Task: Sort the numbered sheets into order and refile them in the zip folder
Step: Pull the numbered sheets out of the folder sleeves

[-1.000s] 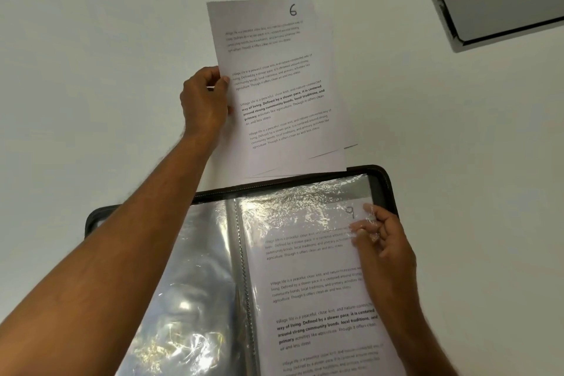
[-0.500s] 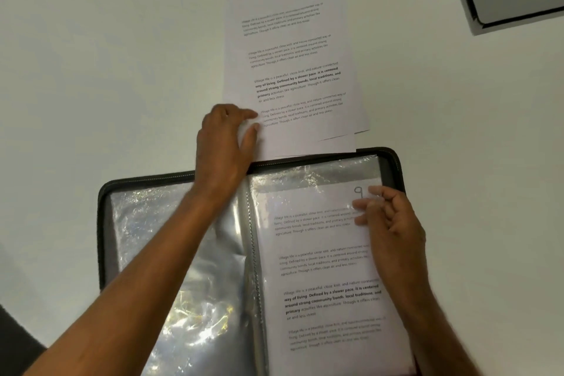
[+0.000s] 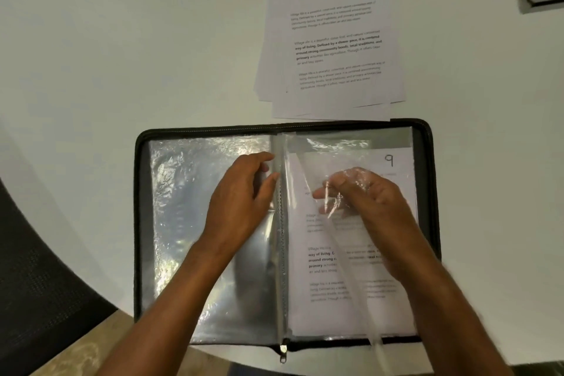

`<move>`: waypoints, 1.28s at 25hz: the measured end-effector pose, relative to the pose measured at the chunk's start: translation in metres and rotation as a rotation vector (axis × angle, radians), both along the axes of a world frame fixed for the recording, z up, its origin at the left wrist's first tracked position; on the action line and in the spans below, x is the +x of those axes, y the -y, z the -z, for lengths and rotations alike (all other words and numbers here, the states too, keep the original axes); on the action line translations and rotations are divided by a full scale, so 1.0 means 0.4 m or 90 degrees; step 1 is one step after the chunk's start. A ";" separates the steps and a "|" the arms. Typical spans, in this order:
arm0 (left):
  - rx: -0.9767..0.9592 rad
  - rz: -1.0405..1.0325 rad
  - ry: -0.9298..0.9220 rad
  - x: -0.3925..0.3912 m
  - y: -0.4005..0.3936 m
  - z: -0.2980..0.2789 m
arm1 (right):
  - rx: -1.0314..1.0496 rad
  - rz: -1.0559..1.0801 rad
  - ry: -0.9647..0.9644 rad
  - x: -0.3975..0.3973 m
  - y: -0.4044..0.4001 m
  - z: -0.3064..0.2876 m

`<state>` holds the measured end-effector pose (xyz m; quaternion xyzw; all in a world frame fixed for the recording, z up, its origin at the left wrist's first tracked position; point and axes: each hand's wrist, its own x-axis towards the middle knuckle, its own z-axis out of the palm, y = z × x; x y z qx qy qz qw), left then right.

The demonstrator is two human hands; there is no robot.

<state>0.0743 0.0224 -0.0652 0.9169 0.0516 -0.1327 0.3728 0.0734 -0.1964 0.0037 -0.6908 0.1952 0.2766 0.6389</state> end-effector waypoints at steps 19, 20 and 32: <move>-0.362 -0.275 -0.172 -0.099 -0.143 -0.089 | 0.309 0.084 -0.050 -0.081 -0.289 0.093; -0.358 -0.280 -0.170 -0.103 -0.149 -0.091 | 0.305 0.078 -0.046 -0.082 -0.293 0.095; -0.024 -0.319 -0.097 -0.103 -0.204 -0.017 | 0.039 0.061 0.109 -0.072 -0.110 0.146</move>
